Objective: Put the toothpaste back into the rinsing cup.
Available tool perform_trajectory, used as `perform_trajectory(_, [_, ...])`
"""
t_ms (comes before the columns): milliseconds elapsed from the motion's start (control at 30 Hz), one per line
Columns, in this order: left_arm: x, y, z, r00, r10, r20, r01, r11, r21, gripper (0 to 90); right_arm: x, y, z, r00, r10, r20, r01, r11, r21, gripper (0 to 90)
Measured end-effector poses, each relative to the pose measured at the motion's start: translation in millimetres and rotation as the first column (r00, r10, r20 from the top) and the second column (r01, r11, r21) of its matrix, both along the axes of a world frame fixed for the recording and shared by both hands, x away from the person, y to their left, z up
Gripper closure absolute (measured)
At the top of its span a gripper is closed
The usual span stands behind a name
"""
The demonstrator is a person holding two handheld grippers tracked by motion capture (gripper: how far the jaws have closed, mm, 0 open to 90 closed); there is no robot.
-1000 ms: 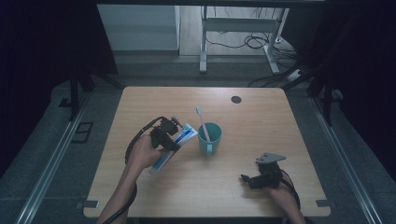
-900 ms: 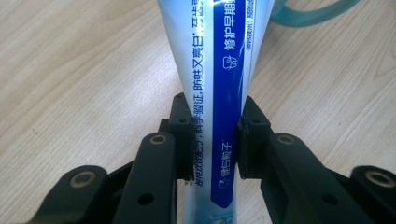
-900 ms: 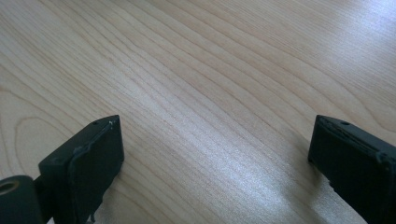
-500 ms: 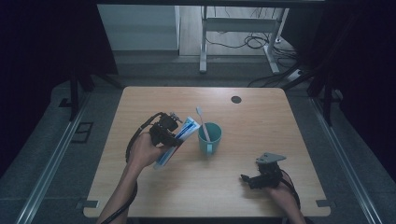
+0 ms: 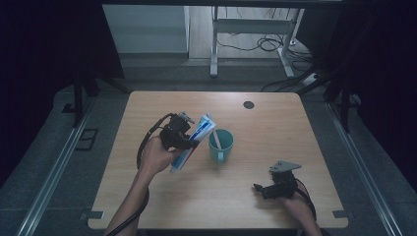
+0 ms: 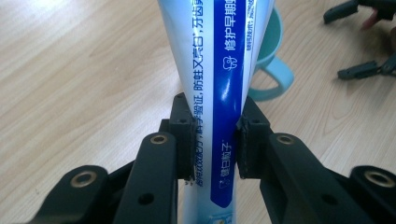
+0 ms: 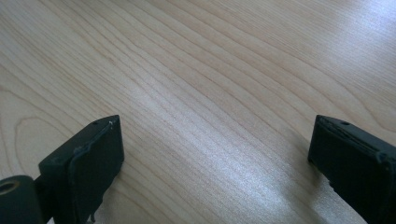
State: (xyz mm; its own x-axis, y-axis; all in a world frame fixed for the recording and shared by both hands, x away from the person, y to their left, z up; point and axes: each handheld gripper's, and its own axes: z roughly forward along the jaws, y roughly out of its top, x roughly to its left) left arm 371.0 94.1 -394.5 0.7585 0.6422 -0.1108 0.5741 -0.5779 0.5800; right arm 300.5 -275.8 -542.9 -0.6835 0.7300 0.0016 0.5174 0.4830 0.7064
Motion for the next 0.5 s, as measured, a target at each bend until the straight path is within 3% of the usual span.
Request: perform_trajectory(500, [4.2,-10.9,13.5,0.9980,0.009,0.063,-0.004,0.9977,-0.067,72.6,0.0,0.0,0.0,1.0000,0.000,0.001,0.000,1.0000,-0.001,3.3])
